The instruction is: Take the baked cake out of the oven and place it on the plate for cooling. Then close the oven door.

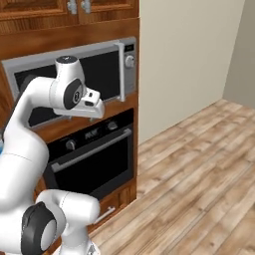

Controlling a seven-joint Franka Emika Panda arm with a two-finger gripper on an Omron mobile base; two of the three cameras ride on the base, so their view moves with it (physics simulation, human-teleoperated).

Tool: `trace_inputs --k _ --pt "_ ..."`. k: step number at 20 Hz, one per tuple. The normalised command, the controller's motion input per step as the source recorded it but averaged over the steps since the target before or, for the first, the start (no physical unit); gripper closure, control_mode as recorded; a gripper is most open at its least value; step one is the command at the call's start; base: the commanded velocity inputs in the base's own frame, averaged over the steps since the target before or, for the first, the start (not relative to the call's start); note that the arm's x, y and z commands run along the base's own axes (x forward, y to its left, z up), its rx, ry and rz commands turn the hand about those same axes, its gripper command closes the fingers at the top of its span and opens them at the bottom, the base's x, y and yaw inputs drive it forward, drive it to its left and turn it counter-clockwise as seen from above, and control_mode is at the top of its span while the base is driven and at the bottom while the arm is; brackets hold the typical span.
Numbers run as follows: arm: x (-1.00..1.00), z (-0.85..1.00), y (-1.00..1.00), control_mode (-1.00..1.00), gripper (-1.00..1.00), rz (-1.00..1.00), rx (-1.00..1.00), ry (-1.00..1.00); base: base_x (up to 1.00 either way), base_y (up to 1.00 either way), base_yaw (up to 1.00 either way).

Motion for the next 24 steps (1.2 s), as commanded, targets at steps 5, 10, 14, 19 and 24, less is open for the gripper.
trace_inputs --k 5,10,14,19,24 --pt "0.0 0.0 0.0 1.0 -1.0 0.0 0.0 0.0 -0.01 0.74 -0.1" --pt "0.0 0.0 0.0 1.0 -1.0 0.0 0.0 0.0 -0.06 0.73 0.0" --pt "0.0 0.0 0.0 1.0 -1.0 0.0 0.0 0.0 -0.1 0.38 0.0" --pt "0.0 0.0 0.0 1.0 -1.0 0.0 0.0 0.0 -0.05 0.13 -0.06" --pt "0.0 0.0 0.0 1.0 -1.0 0.0 0.0 0.0 0.0 0.17 -0.02"
